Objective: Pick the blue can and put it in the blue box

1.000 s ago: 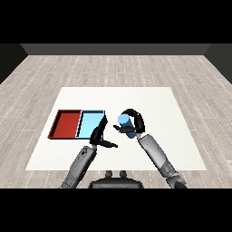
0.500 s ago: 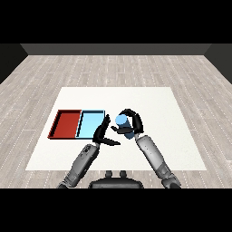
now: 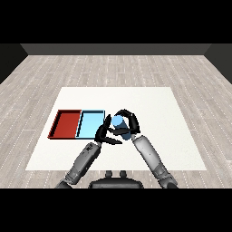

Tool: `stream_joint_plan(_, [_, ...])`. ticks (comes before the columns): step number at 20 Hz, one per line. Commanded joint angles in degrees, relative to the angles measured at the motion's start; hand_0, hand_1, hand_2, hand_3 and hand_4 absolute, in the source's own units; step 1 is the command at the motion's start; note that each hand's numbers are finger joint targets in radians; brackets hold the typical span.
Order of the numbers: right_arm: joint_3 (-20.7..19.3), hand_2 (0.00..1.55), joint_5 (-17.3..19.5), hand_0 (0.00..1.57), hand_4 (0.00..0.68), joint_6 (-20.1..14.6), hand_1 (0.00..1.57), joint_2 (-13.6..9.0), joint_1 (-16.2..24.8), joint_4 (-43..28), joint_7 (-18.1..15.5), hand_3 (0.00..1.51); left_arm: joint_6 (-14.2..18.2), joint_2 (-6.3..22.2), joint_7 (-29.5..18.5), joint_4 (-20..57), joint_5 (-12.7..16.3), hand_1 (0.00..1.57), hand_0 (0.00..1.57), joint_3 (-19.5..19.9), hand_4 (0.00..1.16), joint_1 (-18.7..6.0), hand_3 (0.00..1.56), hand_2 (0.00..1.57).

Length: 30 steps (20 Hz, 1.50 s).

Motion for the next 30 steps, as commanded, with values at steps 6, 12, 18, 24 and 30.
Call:
stream_joint_plan(6, [0.62, 1.46, -1.39, 1.46, 0.605, 1.21, 1.46, 0.4, -0.48, -1.36, 1.12, 1.4, -0.01, 0.0, 0.28, -5.71, -2.54, 0.0, 0.0, -1.38, 0.0, 5.47, 0.0, 0.0])
stream_joint_plan(12, [6.03, 1.45, -7.37, 1.45, 0.602, -6.11, 1.45, 0.4, -1.35, -0.07, -0.54, 1.38, 1.63, -0.01, -0.38, 1.61, 3.49, 0.0, 0.0, -1.35, 0.0, -5.0, 0.0, 0.0])
stream_joint_plan(18, [8.72, 1.45, -10.52, 1.45, 0.602, -7.65, 1.45, 0.4, 2.36, 1.28, -6.05, 1.39, 3.76, 0.0, -4.94, 5.03, 8.4, 0.0, 0.0, -6.28, 0.0, -5.83, 0.0, 0.0])
stream_joint_plan(24, [10.07, 1.47, -17.1, 1.47, 0.595, -10.63, 1.47, 0.38, -2.01, 3.53, -8.03, 1.4, 9.38, 0.02, -4.28, 9.88, 7.94, 0.0, 0.0, -9.3, 0.51, -7.98, 0.0, 0.0])
stream_joint_plan(30, [9.15, 1.44, -19.1, 1.45, 0.615, -8.48, 1.45, 0.35, -0.07, 1.93, -11.37, 1.39, 12.23, 0.07, -9.3, 9.73, 21.91, 1.44, 1.44, -12.08, 0.62, -10.02, 1.22, 1.41])
